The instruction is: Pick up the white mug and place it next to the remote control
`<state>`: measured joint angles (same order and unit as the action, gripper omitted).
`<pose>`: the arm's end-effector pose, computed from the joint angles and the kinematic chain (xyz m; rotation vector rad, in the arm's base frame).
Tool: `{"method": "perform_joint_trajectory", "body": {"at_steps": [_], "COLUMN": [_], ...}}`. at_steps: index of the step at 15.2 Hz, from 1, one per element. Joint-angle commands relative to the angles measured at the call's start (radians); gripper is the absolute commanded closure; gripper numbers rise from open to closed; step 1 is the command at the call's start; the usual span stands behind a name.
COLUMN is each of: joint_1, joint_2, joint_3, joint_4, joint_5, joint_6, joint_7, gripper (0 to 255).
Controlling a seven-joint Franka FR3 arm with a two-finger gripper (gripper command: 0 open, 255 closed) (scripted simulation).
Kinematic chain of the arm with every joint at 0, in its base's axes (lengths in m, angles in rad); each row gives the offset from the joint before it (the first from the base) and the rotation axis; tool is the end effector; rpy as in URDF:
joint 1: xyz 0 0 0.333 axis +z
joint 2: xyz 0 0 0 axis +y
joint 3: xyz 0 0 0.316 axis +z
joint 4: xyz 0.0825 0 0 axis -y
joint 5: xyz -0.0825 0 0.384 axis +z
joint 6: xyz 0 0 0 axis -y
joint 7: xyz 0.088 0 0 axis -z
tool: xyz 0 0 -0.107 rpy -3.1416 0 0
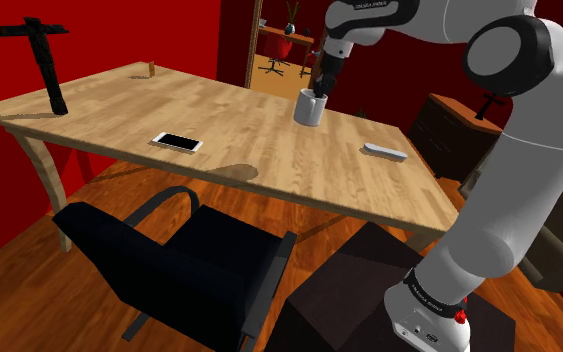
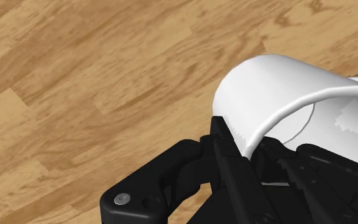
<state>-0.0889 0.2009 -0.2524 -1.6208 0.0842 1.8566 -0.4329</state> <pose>0.5970 -0.1924 0.5105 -3.1249 -0.1179 -0.0787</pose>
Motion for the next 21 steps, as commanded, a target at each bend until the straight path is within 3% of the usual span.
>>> {"method": "perform_joint_trajectory", "body": {"at_steps": [1,12,21], "joint_1": [0.001,-0.173,-0.357], "joint_2": [-0.003,0.187,0.440], "joint_3": [0.000,-0.065,-0.076], "joint_4": [0.020,0.181,0.489], "joint_5": [-0.001,0.080,0.159], "joint_6": [-0.022,-0.015,-0.088], "joint_7": [0.003,-0.239,-0.397], "gripper": [255,255,255]}}
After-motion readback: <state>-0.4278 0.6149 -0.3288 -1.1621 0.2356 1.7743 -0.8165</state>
